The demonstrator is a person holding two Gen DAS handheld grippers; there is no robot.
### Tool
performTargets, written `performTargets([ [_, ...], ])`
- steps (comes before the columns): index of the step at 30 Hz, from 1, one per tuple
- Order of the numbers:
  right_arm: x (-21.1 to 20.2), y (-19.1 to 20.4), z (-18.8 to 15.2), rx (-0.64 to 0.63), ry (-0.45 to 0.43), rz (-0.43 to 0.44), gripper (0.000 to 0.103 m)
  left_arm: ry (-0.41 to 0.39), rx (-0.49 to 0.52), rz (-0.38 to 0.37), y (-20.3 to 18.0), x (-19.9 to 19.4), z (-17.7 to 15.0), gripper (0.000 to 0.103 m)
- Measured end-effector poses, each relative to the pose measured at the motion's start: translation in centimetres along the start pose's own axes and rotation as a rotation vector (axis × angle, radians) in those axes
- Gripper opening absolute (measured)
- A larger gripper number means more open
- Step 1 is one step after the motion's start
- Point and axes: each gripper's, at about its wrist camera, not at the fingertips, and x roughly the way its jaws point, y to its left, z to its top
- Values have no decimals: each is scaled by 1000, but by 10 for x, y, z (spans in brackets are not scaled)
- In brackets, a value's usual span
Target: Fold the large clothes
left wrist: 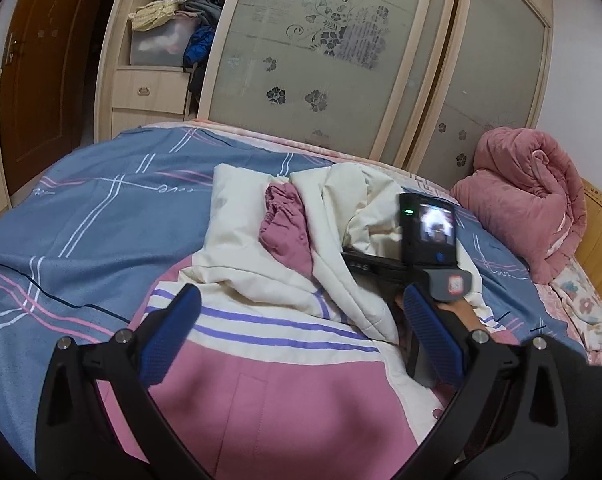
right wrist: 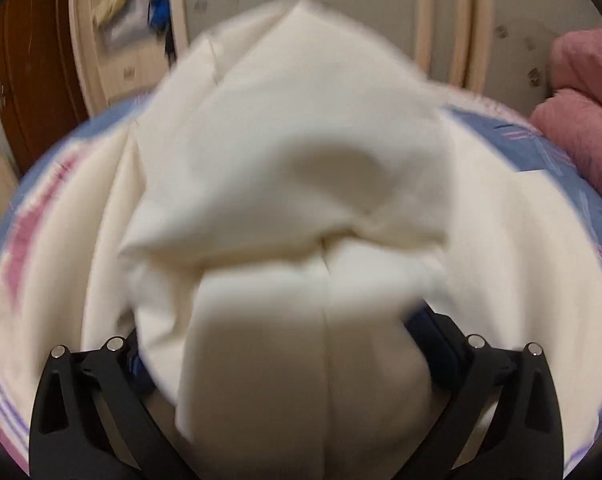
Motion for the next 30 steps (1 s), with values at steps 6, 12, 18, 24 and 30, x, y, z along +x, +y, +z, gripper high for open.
performTargets([
  [6,-126,-13,-54,-4,-141,32,102,-23,47,4,-13,-12,-4,101],
  [12,-240,-40,-156,-13,-175,-44,102,6,110,14,-29,-13,-21,101],
  [18,-297,-67,-203,11,-238,-109,102,-2,209,38,-44,-32,-38,101],
  [24,-316,-81,-215,12,-256,-83,102,-80,248,32,-45,-77,-66,101],
  [30,-331,-98,-224,58,-270,-57,102,-85,213,65,-28,-112,-104,101],
])
